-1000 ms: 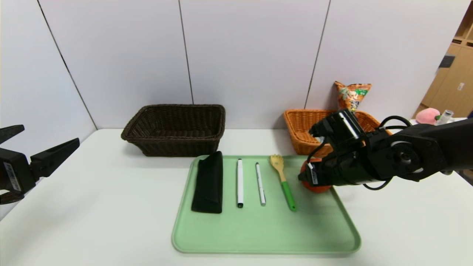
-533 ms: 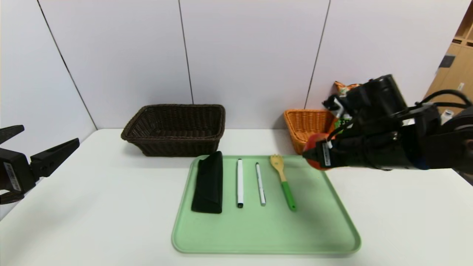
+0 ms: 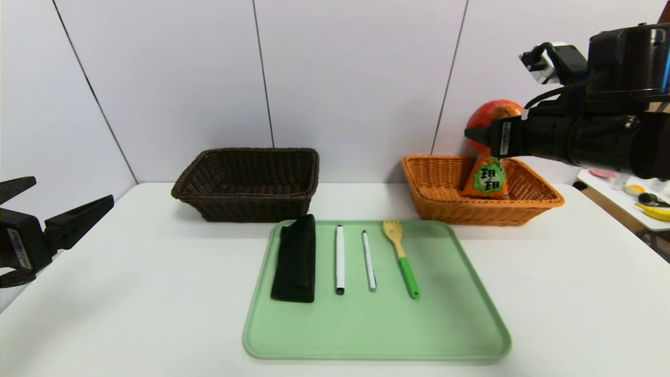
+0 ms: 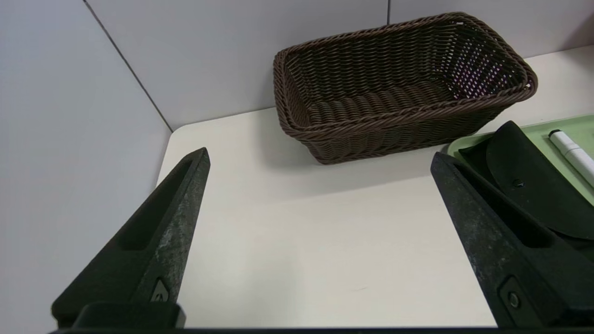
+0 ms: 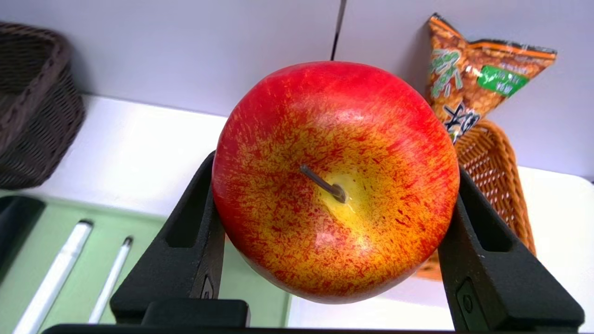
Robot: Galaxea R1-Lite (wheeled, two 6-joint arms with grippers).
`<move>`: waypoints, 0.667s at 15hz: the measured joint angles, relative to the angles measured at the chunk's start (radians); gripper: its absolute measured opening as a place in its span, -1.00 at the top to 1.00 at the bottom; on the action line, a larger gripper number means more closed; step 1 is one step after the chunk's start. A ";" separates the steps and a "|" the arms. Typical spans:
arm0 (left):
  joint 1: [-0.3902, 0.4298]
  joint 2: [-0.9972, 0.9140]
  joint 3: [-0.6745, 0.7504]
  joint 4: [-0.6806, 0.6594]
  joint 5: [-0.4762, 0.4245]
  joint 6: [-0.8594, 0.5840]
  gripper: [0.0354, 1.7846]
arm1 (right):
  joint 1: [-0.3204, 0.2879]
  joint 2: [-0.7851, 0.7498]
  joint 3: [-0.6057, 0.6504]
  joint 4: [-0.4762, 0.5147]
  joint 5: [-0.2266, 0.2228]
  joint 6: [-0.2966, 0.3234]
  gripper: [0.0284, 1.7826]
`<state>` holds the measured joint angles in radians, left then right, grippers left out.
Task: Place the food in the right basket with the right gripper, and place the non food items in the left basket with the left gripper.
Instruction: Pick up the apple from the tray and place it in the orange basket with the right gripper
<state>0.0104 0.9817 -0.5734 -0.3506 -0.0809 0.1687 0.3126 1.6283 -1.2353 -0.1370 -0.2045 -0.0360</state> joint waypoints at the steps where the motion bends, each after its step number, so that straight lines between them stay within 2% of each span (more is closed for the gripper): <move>1: 0.000 0.000 0.000 0.000 0.000 0.000 -0.89 | -0.020 0.031 -0.035 0.020 0.006 0.003 -0.37; 6: 0.000 -0.004 0.001 0.001 0.003 0.000 -0.89 | -0.071 0.228 -0.283 0.205 0.023 0.038 -0.37; 10: 0.000 -0.004 0.004 0.003 0.003 0.001 -0.89 | -0.082 0.369 -0.533 0.437 0.046 0.064 -0.37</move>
<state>0.0104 0.9781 -0.5689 -0.3472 -0.0779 0.1694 0.2309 1.9968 -1.7683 0.2996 -0.1587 0.0279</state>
